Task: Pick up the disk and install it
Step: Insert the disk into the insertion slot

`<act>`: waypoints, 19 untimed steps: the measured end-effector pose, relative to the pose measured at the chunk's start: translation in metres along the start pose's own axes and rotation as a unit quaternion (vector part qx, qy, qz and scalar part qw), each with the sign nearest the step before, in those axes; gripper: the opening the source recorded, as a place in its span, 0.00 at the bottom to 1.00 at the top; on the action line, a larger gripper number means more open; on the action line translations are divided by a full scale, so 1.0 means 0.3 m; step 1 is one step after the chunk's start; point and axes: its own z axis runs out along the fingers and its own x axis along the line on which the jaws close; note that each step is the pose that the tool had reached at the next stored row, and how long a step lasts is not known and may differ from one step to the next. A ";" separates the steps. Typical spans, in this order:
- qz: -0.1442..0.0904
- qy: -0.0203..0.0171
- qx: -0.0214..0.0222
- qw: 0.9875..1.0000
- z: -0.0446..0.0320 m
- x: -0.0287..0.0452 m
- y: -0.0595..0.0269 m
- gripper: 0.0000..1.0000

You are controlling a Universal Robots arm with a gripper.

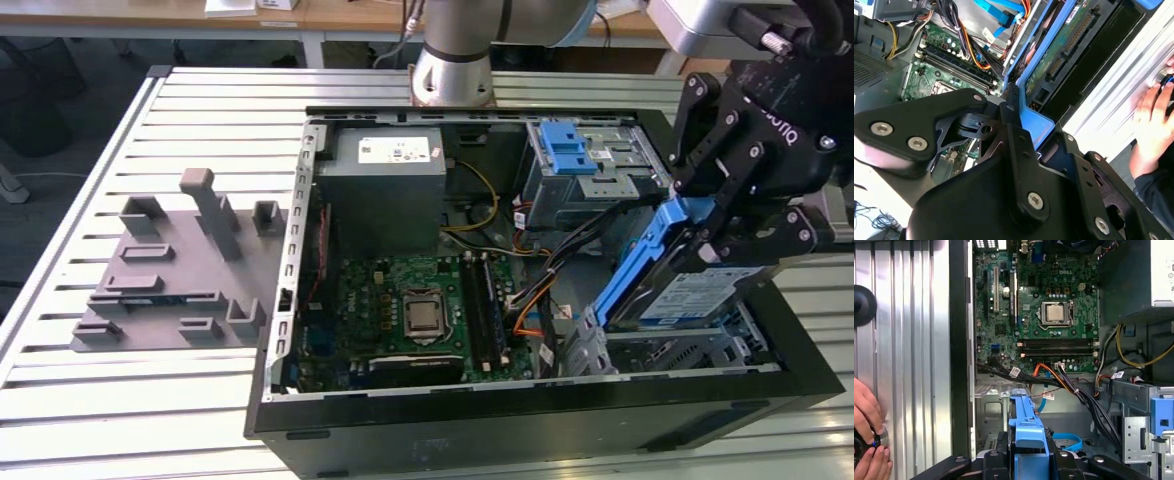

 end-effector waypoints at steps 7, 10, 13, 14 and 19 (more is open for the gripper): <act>0.000 0.000 -0.003 1.000 0.019 0.000 -0.001 0.36; 0.000 0.000 -0.003 1.000 0.025 0.001 -0.001 0.36; 0.000 0.000 -0.003 1.000 0.033 0.001 -0.001 0.36; 0.000 0.000 -0.003 1.000 0.036 0.001 -0.001 0.36; 0.000 0.000 -0.003 1.000 0.046 0.001 -0.001 0.36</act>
